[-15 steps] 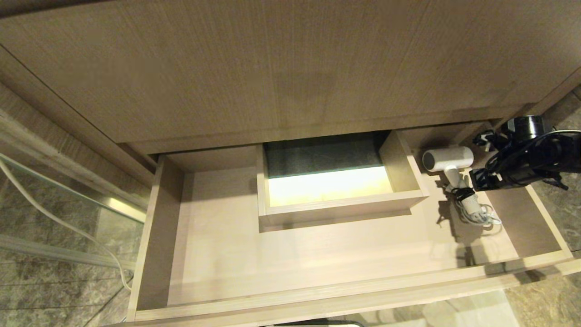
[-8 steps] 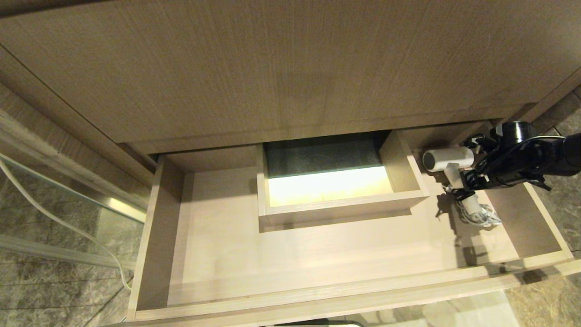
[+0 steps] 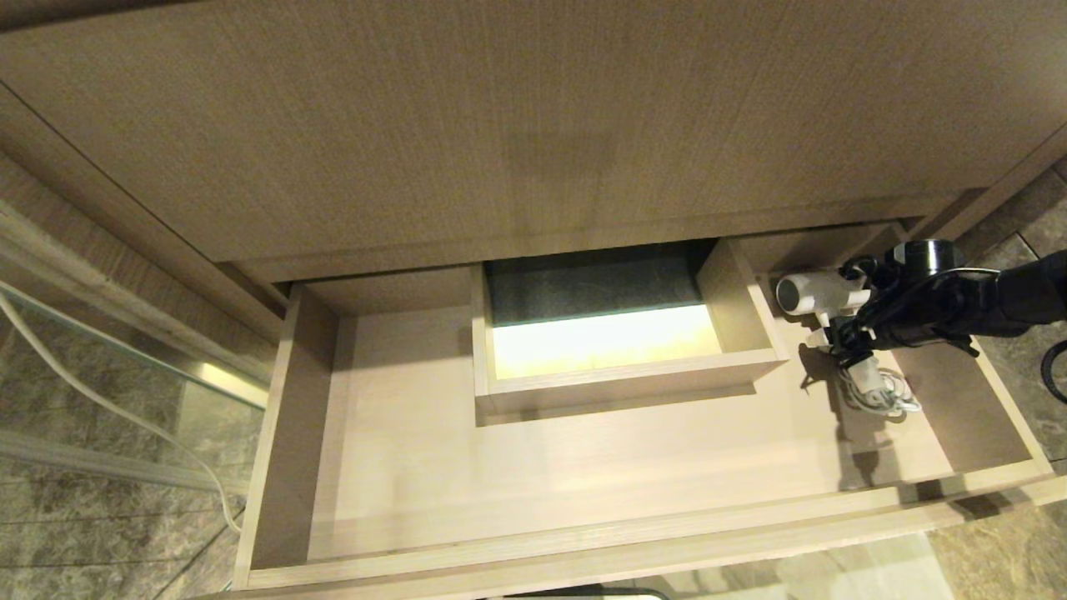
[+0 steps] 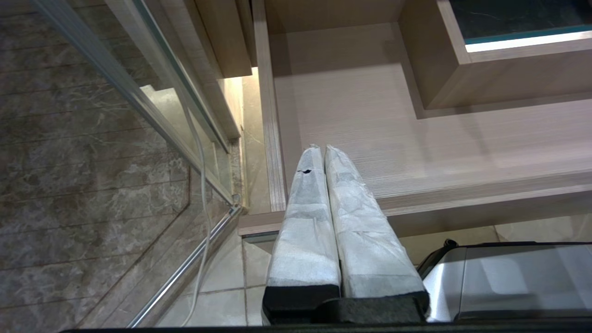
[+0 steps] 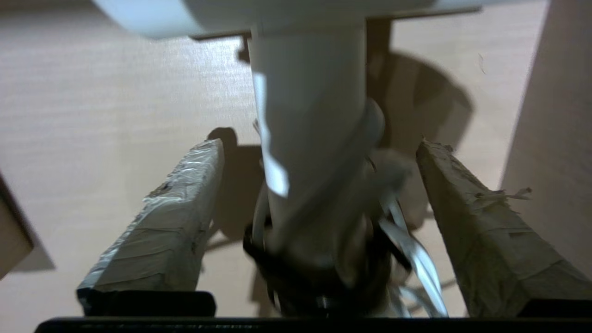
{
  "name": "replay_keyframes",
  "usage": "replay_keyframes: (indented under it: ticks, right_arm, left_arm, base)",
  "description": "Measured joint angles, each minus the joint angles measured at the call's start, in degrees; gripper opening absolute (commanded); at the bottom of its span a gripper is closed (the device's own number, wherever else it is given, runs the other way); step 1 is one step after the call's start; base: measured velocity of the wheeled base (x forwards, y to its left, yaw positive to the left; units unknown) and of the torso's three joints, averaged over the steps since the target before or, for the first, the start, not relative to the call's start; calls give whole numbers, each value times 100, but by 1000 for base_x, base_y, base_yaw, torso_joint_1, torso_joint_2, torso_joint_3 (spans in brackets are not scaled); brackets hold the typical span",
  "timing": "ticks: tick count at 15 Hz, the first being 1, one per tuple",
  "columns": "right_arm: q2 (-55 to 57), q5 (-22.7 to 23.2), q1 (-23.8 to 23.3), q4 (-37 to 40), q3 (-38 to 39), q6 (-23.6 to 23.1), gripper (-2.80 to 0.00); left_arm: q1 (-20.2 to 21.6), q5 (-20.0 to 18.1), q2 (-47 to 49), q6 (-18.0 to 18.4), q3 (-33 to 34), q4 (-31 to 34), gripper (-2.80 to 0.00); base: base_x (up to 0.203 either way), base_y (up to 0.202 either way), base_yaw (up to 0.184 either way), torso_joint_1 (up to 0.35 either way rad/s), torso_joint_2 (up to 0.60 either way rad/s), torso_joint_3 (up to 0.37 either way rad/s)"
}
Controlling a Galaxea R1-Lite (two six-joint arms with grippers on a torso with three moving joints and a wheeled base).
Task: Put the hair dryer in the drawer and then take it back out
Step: Take the hairdryer out
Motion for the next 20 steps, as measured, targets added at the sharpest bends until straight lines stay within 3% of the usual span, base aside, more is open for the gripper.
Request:
replay_keyframes:
  ticks: [6, 7, 15, 20]
  right_arm:
    - [290, 22, -72, -212, -138, 13, 0]
    - [312, 22, -79, -217, -153, 23, -280]
    - [130, 46, -90, -78, -51, -169, -280]
    - [-419, 57, -83, 41, 446, -170, -280]
  left_arm:
    - [0, 0, 0, -2, 0, 2, -280]
    - [0, -2, 0, 0, 0, 2, -280]
    - [0, 0, 0, 0, 0, 2, -280]
    - [0, 2, 0, 0, 0, 0, -280]
  base:
    - [0, 0, 0, 0, 0, 0]
    - [0, 0, 0, 0, 0, 0]
    - [0, 0, 0, 0, 0, 0]
    - [0, 0, 0, 0, 0, 0]
